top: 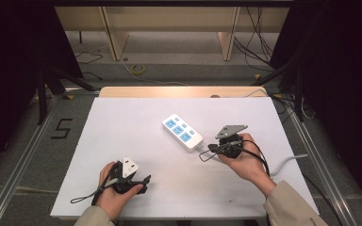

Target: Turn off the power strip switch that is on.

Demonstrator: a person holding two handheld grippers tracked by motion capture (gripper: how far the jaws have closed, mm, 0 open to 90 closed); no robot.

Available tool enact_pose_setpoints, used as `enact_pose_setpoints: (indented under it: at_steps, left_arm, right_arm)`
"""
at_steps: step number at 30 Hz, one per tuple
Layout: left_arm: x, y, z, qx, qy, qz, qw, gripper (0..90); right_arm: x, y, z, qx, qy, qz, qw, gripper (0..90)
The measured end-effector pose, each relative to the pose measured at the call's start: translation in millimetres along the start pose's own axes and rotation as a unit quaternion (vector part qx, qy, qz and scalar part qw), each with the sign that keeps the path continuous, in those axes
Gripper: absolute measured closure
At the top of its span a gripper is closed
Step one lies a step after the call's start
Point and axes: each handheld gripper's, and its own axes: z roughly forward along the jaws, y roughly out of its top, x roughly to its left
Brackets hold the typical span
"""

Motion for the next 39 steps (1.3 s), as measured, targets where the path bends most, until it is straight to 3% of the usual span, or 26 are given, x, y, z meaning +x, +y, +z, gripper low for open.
enact_pose_setpoints:
  at_steps: [39]
  left_arm:
    - [-0.6,1.0,0.3,-0.002,-0.003,0.003,1.0,19.9]
  right_arm:
    - [-8.9,27.7,25.9,0.025,-0.007,0.007,0.9996,90.0]
